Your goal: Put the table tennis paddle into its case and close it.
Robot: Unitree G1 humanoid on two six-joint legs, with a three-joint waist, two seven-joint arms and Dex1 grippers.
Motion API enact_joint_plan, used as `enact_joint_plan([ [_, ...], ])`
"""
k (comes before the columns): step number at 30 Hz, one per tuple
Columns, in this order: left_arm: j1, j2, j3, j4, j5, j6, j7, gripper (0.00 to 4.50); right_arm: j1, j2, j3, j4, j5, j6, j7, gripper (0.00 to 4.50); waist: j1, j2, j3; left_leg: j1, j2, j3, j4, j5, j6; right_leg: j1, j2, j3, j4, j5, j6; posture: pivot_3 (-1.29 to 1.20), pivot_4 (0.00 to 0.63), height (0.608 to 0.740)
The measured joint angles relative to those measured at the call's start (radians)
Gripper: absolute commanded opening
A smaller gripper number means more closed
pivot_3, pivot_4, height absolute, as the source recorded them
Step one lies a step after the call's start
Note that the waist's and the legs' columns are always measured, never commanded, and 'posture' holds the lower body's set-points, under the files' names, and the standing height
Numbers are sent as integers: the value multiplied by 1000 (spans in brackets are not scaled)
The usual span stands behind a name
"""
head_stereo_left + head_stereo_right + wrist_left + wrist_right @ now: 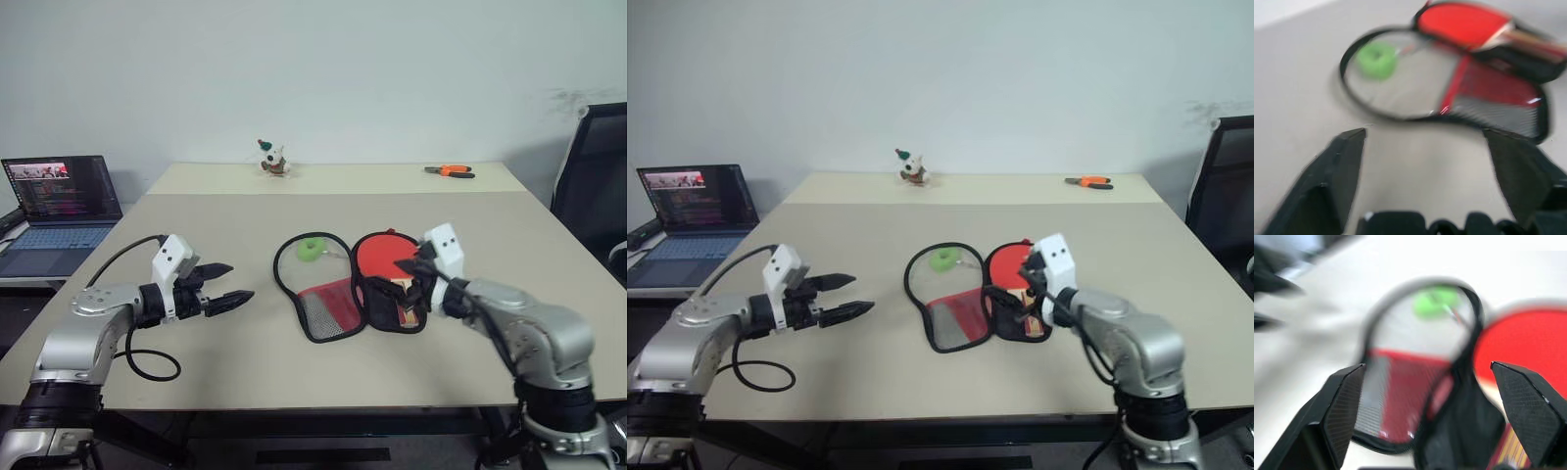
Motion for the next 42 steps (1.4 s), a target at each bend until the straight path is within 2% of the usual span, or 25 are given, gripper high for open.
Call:
enact_joint_plan([
  [5, -49, -31, -51, 111, 69, -44, 2, 1357, -41, -112, -11, 14, 64, -49, 135, 4500, 3, 0, 0, 0, 0, 0, 0, 0, 0, 0, 0, 0, 0, 0, 0, 0, 150, 740],
  [8, -73, -61, -85, 187, 116, -80, 7, 251, -53, -135, -11, 25, 70, -87, 170, 4500, 3, 0, 0, 0, 0, 0, 0, 0, 0, 0, 0, 0, 0, 0, -1, 0, 150, 740],
  [9, -95, -81, -95, 225, 134, -93, 19, 79, -52, -144, -9, 27, 74, -91, 181, 4500, 6, 0, 0, 0, -1, 0, 1, 0, 0, 0, 0, 0, 0, 1, -1, 0, 150, 740],
  [15, -253, -225, -149, 531, 250, -213, 124, 79, -16, -211, 24, 10, 121, -100, 266, 4500, 11, -3, 0, -1, -2, -1, 2, 0, 0, 2, -1, -2, -1, 1, 0, 0, 150, 740],
  [25, -440, -352, -154, 818, 326, -357, 163, 79, 29, -260, 58, 6, 99, -152, 278, 4500, 11, -3, 0, -1, -3, -1, 3, 0, 0, 2, -1, -5, 0, 1, 1, 0, 150, 740],
  [36, -636, -491, -154, 897, 343, -438, 125, 79, 57, -323, 62, 5, 88, -171, 272, 4500, 11, -6, 2, -1, -3, -1, 3, 0, 0, 2, -1, -6, 0, 1, 2, 0, 150, 740],
  [42, -796, -634, -146, 944, 343, -466, 117, 79, 76, -384, 27, 44, 81, -173, 260, 4500, 12, -8, 3, -2, -4, -1, 3, 0, 0, 2, -1, -7, -1, 1, 3, 0, 150, 740],
])
